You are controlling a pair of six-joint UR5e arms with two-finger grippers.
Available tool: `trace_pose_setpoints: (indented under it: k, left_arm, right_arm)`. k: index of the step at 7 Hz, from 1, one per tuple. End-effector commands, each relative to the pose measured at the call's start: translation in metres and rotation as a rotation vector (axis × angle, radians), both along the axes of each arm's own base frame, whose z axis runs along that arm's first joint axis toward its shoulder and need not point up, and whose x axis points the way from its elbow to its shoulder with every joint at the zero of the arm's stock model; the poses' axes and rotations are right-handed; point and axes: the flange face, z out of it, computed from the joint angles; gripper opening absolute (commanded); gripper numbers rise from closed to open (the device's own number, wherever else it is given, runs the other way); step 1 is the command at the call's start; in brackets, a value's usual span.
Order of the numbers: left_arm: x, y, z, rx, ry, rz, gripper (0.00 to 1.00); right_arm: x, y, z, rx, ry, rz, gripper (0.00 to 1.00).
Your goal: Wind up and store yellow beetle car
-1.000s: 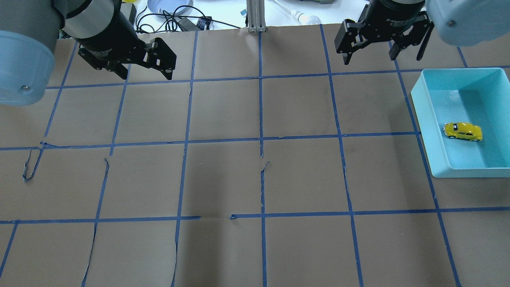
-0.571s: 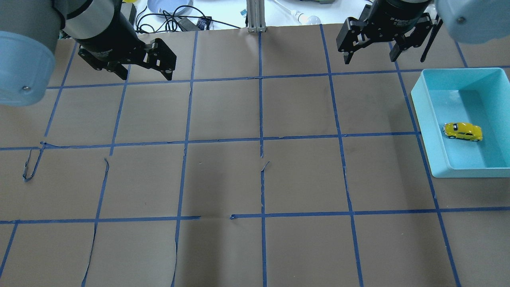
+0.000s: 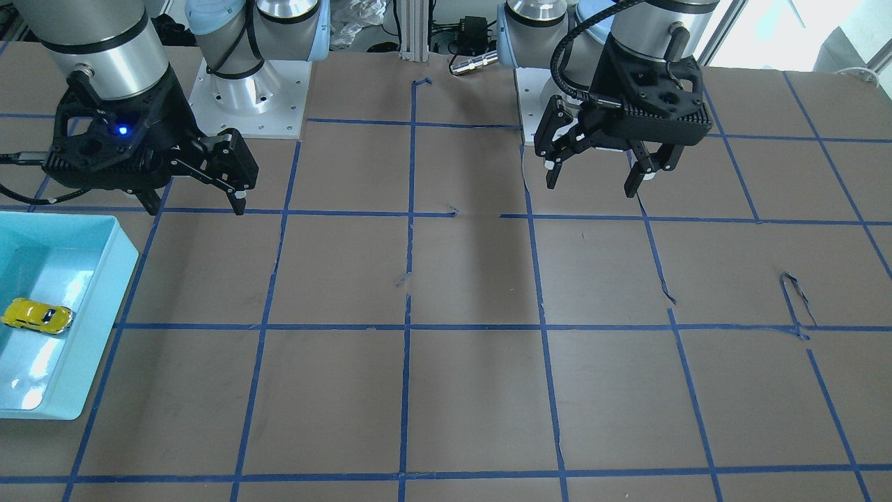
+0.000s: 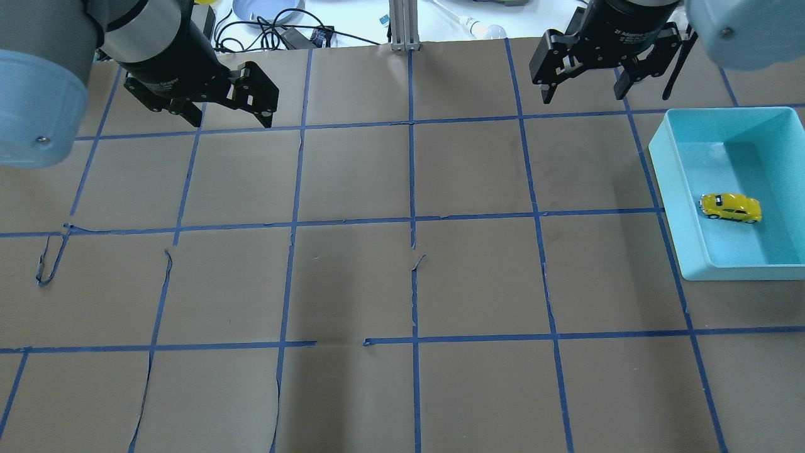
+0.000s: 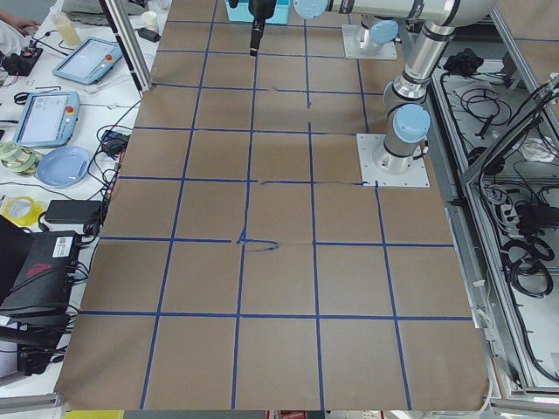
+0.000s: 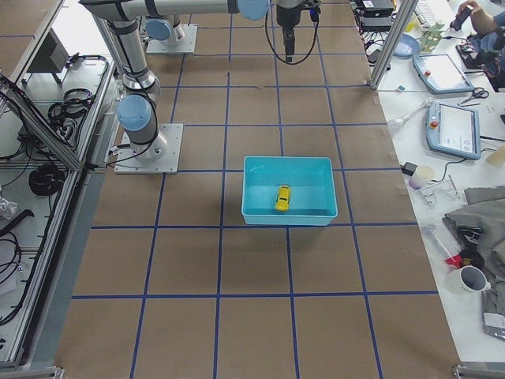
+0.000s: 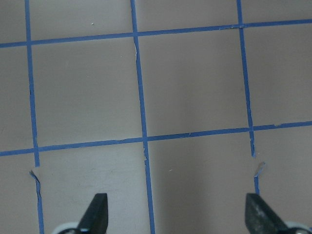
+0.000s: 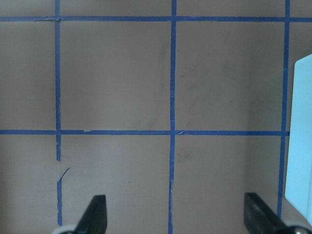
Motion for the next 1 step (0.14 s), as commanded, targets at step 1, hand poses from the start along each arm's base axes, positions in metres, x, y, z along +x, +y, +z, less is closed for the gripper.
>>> trace_pose_setpoints:
  k: [1]
  left_arm:
    - [0.0001,0.0,0.0,0.0,0.001,0.0,1.0]
  right_arm:
    - [0.0002,-0.0006,-0.0007,0.0,0.0,0.0,1.0]
